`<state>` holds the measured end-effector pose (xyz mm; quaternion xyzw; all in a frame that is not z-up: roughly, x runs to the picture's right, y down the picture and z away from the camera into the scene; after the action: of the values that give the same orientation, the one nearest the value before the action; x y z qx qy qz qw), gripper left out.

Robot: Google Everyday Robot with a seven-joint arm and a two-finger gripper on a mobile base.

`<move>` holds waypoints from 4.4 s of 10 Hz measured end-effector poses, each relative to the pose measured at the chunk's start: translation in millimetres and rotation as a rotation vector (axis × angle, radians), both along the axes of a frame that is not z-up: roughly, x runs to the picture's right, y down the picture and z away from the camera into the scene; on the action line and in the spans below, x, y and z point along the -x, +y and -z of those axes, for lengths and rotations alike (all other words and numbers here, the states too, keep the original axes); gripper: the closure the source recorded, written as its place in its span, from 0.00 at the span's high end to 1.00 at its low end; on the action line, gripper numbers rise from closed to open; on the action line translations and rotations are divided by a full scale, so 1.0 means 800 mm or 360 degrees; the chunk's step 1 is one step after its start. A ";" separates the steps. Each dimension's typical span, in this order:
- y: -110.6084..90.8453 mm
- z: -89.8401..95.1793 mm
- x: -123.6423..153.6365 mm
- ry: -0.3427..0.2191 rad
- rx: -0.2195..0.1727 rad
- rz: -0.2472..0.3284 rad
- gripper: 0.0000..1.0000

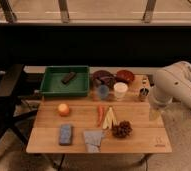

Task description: Place sponge in tray

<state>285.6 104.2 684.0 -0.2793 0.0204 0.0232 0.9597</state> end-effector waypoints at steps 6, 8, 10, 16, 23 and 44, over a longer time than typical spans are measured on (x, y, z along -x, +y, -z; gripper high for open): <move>0.000 0.000 0.000 0.0000 0.0000 0.0000 0.65; 0.000 0.000 0.000 0.0000 0.0000 0.0000 0.65; 0.000 0.000 0.000 0.0000 0.0000 0.0000 0.65; -0.012 0.003 0.002 -0.0056 -0.0067 0.0037 0.65; -0.027 0.013 0.133 -0.1163 -0.0246 0.0550 0.65; 0.012 -0.103 0.347 -0.1640 -0.0424 0.0699 0.65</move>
<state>8.1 113.7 766.8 -0.1206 -0.3953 -0.3132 0.8550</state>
